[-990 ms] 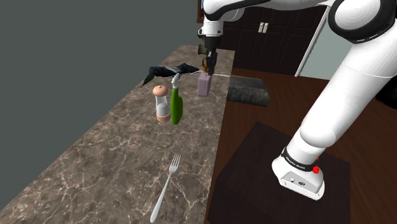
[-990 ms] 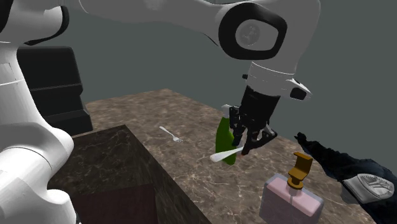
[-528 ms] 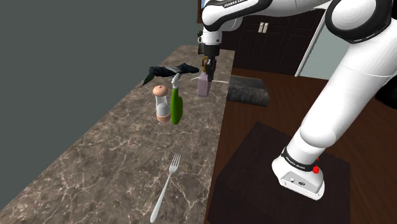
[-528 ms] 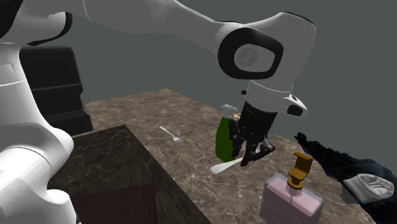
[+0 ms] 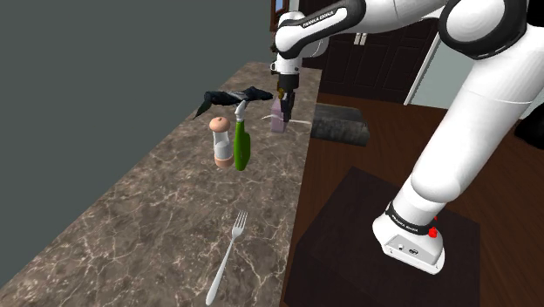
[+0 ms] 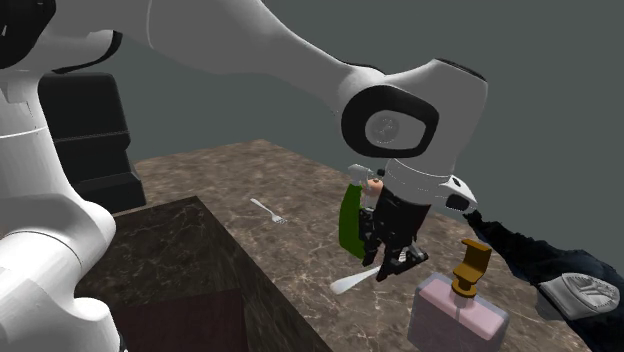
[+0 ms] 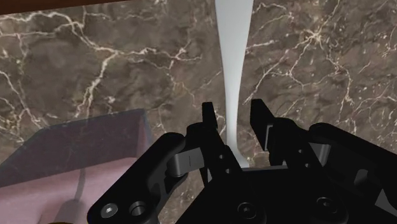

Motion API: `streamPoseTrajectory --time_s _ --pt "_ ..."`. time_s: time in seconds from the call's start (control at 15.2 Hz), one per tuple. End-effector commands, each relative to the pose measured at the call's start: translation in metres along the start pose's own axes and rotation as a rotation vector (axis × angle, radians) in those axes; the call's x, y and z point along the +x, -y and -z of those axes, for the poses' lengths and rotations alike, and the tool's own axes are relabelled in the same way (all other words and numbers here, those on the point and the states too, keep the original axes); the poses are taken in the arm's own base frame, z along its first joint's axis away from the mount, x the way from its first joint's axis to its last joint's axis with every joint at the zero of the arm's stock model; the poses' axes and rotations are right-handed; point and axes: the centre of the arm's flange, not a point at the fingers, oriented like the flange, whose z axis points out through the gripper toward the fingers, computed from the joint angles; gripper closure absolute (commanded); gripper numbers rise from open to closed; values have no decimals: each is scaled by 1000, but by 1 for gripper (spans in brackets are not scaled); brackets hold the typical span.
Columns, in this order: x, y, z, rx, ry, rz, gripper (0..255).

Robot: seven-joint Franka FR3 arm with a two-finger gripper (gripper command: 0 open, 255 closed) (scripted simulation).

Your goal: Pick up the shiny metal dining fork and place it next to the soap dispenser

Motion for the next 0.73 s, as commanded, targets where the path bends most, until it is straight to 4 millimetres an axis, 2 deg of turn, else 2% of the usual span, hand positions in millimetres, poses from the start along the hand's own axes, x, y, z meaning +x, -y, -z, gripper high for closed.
streamPoseTrajectory --time_s 0.0,0.66 --pt "0 -2 -11 0 -1 0 255" --pt "6 -13 -62 0 -1 0 255"
